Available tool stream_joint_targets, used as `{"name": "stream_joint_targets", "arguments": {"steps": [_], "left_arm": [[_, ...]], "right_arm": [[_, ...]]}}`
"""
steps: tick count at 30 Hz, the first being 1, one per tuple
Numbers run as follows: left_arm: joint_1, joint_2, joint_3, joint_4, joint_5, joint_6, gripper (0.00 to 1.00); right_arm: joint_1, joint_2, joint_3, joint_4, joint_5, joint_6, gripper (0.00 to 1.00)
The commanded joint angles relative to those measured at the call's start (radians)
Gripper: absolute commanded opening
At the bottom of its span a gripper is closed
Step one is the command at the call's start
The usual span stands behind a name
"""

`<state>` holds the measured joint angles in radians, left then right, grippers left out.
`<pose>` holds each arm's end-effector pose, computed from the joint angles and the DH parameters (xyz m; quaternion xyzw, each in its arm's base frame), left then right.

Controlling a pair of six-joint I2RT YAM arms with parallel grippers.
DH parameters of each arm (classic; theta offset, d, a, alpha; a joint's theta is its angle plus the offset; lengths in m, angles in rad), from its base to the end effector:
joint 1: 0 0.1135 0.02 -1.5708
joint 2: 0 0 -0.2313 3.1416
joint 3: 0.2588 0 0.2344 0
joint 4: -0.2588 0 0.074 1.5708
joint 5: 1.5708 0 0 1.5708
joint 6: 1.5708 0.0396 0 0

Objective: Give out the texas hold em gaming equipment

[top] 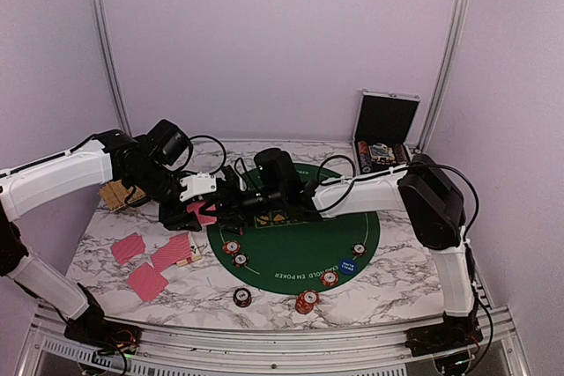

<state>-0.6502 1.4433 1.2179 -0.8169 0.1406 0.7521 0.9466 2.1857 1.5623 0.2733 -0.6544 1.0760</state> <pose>0.2211 -0.1751 0.2530 0.6352 0.7239 -0.0545 0.2637 0.2560 0.3966 0.1827 -0.1336 0.7863 0.5998 0.0649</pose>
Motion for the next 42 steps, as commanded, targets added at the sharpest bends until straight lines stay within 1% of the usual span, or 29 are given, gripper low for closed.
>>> {"name": "stream_joint_targets", "arguments": {"steps": [1, 23, 29, 34, 37, 42], "left_arm": [[-0.002, 0.002, 0.012, -0.048, 0.002, 0.011, 0.51], [-0.001, 0.03, 0.007, -0.05, -0.032, 0.005, 0.5], [-0.001, 0.033, 0.004, -0.05, -0.044, 0.001, 0.5], [-0.001, 0.037, 0.006, -0.05, -0.045, -0.002, 0.5], [-0.001, 0.038, 0.006, -0.05, -0.045, -0.001, 0.5], [-0.001, 0.038, 0.002, -0.05, -0.047, -0.002, 0.5]], "right_arm": [[-0.019, -0.033, -0.016, -0.07, 0.045, -0.032, 0.35], [-0.042, -0.111, -0.084, -0.051, 0.038, -0.041, 0.26], [-0.042, -0.127, -0.099, -0.04, 0.036, -0.04, 0.18], [-0.038, -0.12, -0.11, -0.006, 0.018, -0.013, 0.15], [-0.034, -0.11, -0.111, 0.023, -0.003, 0.004, 0.15], [-0.026, -0.099, -0.111, 0.064, -0.031, 0.029, 0.2]]}}
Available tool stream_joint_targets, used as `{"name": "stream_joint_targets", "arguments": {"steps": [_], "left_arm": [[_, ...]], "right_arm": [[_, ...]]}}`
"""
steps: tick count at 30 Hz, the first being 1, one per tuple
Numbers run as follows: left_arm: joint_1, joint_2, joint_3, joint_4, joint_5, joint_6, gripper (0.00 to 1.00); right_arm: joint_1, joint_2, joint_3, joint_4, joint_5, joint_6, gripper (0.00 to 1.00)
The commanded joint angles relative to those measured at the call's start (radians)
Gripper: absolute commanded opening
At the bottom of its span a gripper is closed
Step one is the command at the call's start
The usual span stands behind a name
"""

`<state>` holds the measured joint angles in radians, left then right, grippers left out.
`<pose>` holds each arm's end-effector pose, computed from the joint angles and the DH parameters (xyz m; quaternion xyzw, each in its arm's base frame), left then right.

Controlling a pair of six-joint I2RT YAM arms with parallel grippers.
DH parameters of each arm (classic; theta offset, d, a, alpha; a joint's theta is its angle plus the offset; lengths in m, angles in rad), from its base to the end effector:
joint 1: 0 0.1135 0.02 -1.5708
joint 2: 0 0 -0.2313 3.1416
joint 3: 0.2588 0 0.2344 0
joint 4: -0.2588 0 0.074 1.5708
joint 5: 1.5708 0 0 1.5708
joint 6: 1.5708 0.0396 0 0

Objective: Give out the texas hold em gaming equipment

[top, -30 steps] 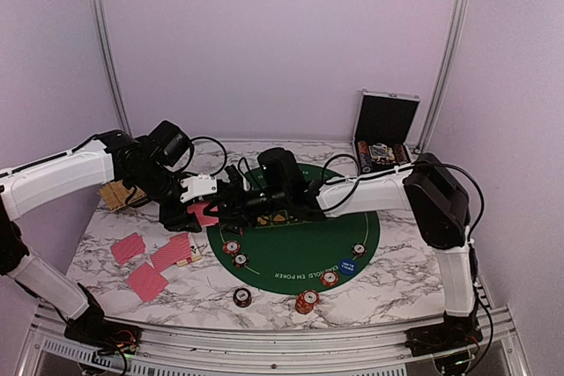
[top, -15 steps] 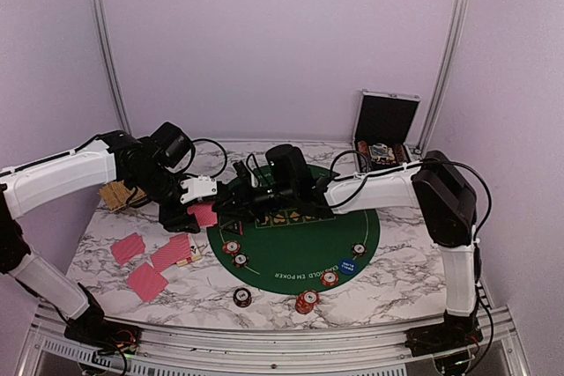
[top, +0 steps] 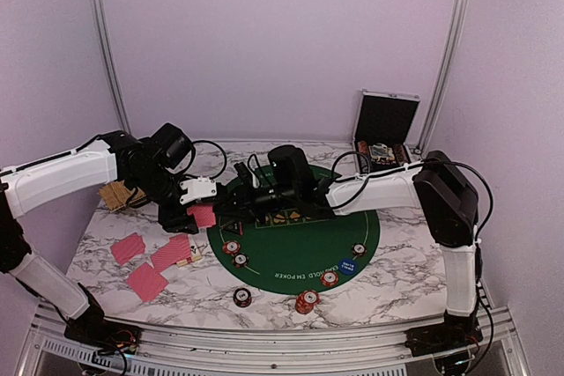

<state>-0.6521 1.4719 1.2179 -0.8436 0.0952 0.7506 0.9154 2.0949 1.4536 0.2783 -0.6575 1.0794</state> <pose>0.2228 -0.1749 0.2438 0.6351 0.7346 -0.0347 0.2361 0.2561 0.3729 0.1889 -0.1189 0.7914 0.5957 0.0683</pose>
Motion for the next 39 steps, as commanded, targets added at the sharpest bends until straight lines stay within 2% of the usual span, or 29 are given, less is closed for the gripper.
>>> {"name": "stream_joint_targets", "arguments": {"steps": [1, 11, 28, 39], "left_arm": [[0.002, 0.009, 0.0, -0.023, -0.003, -0.002, 0.5], [0.002, 0.011, 0.015, -0.023, 0.006, -0.009, 0.5], [0.002, 0.01, 0.001, -0.025, -0.013, -0.008, 0.5], [0.002, 0.01, -0.013, -0.026, -0.029, -0.004, 0.5]], "right_arm": [[0.007, -0.01, -0.005, 0.063, -0.029, 0.026, 0.21], [0.024, 0.015, 0.021, 0.031, -0.025, 0.007, 0.26], [0.022, -0.01, 0.008, 0.047, -0.032, 0.014, 0.0], [-0.013, -0.062, -0.085, 0.135, -0.057, 0.066, 0.0]]}}
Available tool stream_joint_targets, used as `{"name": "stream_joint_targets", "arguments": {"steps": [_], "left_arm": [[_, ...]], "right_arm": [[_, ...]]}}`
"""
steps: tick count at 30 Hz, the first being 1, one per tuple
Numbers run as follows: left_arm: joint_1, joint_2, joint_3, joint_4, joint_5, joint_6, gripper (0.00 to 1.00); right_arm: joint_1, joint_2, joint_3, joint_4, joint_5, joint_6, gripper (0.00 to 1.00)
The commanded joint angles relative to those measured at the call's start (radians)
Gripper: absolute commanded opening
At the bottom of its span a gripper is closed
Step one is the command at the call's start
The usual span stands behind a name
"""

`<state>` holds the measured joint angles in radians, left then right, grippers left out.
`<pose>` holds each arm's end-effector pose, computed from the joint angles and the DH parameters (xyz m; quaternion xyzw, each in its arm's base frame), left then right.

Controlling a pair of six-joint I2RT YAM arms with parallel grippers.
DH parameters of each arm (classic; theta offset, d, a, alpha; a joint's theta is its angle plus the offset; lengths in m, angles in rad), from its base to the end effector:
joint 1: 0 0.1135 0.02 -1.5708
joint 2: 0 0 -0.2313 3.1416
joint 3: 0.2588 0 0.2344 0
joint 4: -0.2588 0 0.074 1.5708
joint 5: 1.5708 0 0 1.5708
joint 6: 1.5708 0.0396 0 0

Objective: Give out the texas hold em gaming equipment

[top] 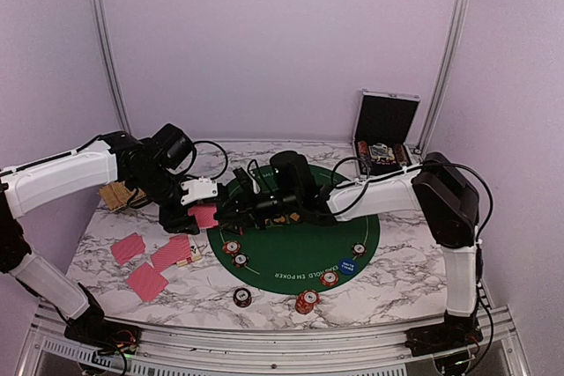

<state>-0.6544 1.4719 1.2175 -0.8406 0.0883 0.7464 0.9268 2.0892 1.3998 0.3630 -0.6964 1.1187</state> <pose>0.2228 -0.1753 0.2439 0.6337 0.7356 -0.0320 0.2372 0.2478 0.3723 0.1831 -0.1248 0.7794 0.6121 0.0488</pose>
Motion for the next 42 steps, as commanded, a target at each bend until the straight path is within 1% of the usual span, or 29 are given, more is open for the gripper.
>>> {"name": "stream_joint_targets", "arguments": {"steps": [1, 8, 14, 22, 27, 31, 37, 42], "left_arm": [[0.004, 0.009, -0.014, -0.029, -0.023, 0.001, 0.5], [0.005, 0.006, -0.03, -0.031, -0.031, 0.006, 0.5], [0.021, -0.008, -0.054, -0.035, -0.036, 0.011, 0.5], [0.039, -0.01, -0.059, -0.045, -0.038, 0.01, 0.5], [0.043, -0.012, -0.056, -0.056, -0.029, 0.01, 0.5], [0.044, -0.014, -0.041, -0.065, -0.019, 0.005, 0.5], [0.043, -0.007, -0.021, -0.069, -0.006, -0.008, 0.49], [0.043, 0.0, -0.018, -0.071, 0.009, -0.009, 0.49]], "right_arm": [[-0.03, -0.061, -0.039, 0.054, -0.018, 0.028, 0.0], [-0.071, -0.098, -0.09, 0.057, -0.032, 0.02, 0.0], [-0.139, -0.122, -0.148, 0.059, -0.059, 0.008, 0.0], [-0.224, -0.091, -0.12, 0.001, -0.098, -0.03, 0.0], [-0.262, -0.001, -0.032, -0.059, -0.102, -0.07, 0.0], [-0.271, 0.121, 0.094, -0.119, -0.104, -0.098, 0.0], [-0.27, 0.296, 0.274, -0.136, -0.108, -0.074, 0.0], [-0.271, 0.387, 0.378, -0.138, -0.1, -0.049, 0.0]]}}
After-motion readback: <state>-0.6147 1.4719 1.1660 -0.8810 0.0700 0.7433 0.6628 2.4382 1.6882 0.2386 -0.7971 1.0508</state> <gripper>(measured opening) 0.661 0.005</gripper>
